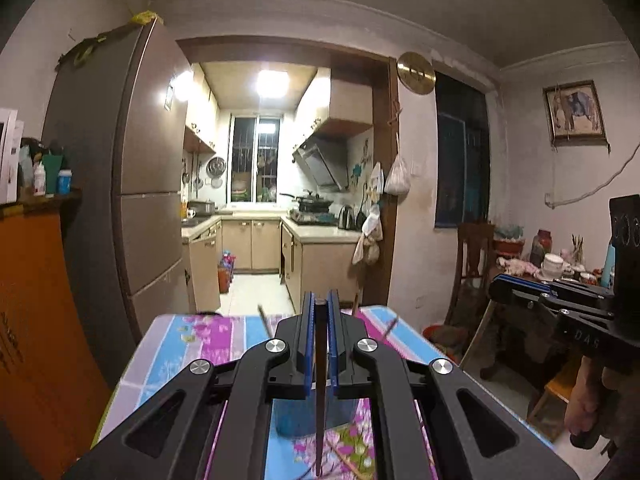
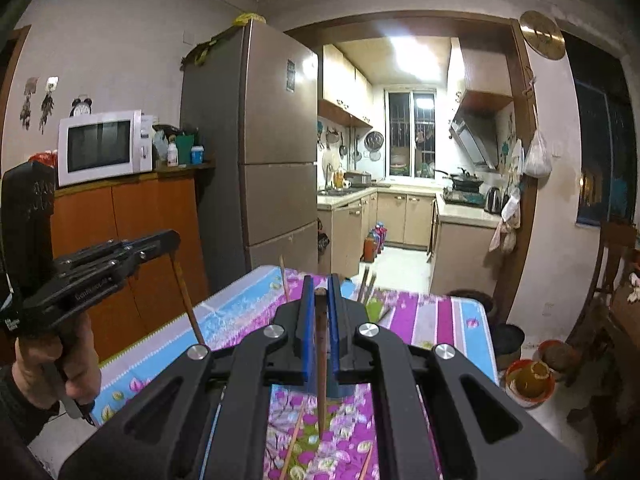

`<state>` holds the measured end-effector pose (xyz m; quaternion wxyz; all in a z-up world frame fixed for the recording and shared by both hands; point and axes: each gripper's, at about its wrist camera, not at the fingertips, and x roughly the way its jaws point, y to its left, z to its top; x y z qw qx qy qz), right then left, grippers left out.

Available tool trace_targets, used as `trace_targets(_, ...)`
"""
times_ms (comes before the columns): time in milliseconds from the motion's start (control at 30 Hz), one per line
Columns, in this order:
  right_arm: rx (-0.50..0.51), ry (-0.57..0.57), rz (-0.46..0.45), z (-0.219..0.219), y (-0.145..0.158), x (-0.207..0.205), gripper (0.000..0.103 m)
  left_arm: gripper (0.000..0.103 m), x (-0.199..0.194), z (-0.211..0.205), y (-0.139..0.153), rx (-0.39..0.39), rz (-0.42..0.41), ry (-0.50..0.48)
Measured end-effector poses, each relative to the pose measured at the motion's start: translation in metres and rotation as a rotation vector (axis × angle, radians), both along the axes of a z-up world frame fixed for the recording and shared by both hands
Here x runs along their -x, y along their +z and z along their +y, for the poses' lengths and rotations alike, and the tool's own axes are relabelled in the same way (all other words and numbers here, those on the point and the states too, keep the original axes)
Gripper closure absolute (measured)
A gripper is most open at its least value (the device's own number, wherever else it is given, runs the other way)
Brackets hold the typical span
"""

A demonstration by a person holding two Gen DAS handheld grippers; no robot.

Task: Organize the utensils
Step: 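Lift both held chopsticks and carry them over the blue holder, then lower the chopsticks into the blue holder and open both tools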

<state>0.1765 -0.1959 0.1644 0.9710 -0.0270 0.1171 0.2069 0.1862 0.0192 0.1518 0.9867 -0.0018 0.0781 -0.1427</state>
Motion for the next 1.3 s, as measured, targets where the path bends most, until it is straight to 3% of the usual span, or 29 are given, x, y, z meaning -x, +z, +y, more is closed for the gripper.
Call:
trace_targets(233, -0.005, 0.004, -0.029, 0.006, 0.052, -0.032, 0.098, 0.096, -0.026, -0.01, 0.051, 0.023, -0.046, 0.006)
trace_targets(400, -0.009, -0.002, -0.024, 0.009, 0.068, -0.062, 0.098, 0.096, -0.051, -0.013, 0.076, 0.028, -0.066, 0.038)
trace_targets(567, -0.001, 0.004, -0.026, 0.016, 0.076, -0.09, 0.098, 0.096, -0.075, -0.013, 0.082, 0.032, -0.071, 0.045)
trace_targets(733, 0.008, 0.013, -0.012, 0.025, 0.07, -0.115, 0.098, 0.096, -0.103, -0.015, 0.071, 0.034, -0.052, 0.039)
trace_targets(1300, 0.015, 0.028, 0.135, 0.038, 0.003, -0.18, 0.098, 0.096, -0.189, -0.01, 0.001, 0.017, 0.089, 0.044)
